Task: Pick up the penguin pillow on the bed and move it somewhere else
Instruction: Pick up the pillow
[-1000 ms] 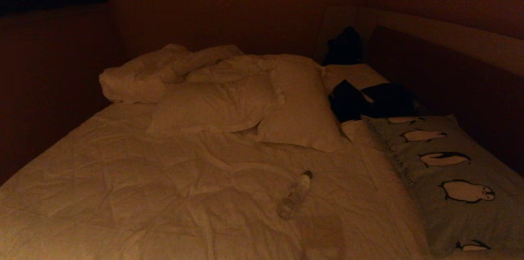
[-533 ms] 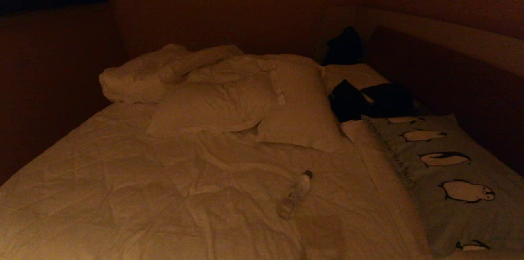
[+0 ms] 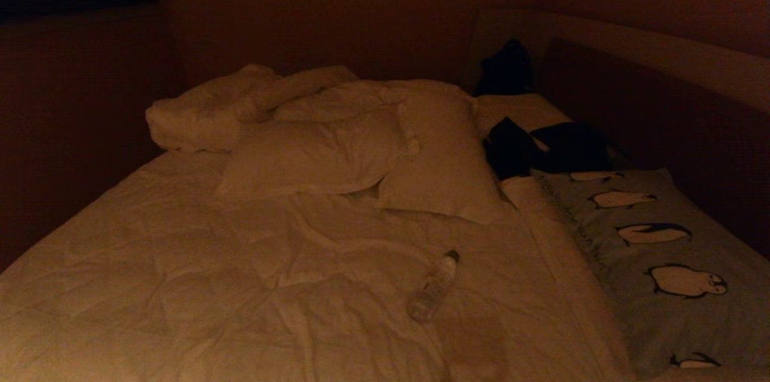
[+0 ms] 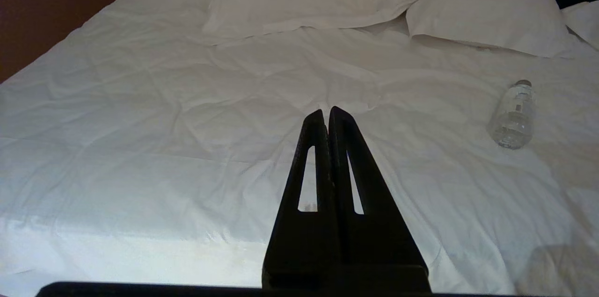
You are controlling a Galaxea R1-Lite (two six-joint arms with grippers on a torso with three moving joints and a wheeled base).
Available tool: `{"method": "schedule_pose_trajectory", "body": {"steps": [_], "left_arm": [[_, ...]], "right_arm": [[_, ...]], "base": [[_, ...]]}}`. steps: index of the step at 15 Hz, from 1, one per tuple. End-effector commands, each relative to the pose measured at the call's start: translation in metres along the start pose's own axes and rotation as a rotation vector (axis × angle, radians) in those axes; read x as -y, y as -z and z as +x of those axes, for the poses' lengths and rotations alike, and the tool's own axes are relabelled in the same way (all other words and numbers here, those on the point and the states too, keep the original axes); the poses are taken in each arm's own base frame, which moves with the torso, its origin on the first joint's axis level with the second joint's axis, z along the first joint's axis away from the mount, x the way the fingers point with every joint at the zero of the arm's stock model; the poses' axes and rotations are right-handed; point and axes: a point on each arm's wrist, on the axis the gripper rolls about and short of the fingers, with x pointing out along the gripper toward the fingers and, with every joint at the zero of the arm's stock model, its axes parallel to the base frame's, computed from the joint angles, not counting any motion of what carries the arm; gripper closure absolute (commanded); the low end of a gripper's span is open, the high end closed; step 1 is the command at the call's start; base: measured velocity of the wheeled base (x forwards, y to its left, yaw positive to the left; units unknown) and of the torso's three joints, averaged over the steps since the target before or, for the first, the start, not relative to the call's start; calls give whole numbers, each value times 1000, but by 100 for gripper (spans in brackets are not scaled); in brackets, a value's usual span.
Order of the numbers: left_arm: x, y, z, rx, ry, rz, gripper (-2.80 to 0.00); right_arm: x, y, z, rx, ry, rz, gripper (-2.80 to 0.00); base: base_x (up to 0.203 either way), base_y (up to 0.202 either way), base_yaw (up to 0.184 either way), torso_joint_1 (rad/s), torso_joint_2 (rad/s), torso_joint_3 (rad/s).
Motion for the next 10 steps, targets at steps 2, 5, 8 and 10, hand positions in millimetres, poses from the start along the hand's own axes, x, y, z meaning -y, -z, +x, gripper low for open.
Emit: {"method": "schedule_pose_trajectory", "body": {"steps": [2,5,8,10], "left_arm": [[0,0,0,0,-1,1,0],[0,0,0,0,0,0,0],[0,0,0,-1,-1,0,0],[0,0,0,0,-1,0,0]], "right_arm": [[0,7,2,-27,0,-3,0],[0,22,5,-77,-11,-43,0],[0,34,6,-135,-20,-55,0],[0,35,6,-139,-23,-56,0]], "base": [[0,0,0,0,0,0],[0,0,0,0,0,0],[0,0,0,0,0,0],[0,0,0,0,0,0]]}}
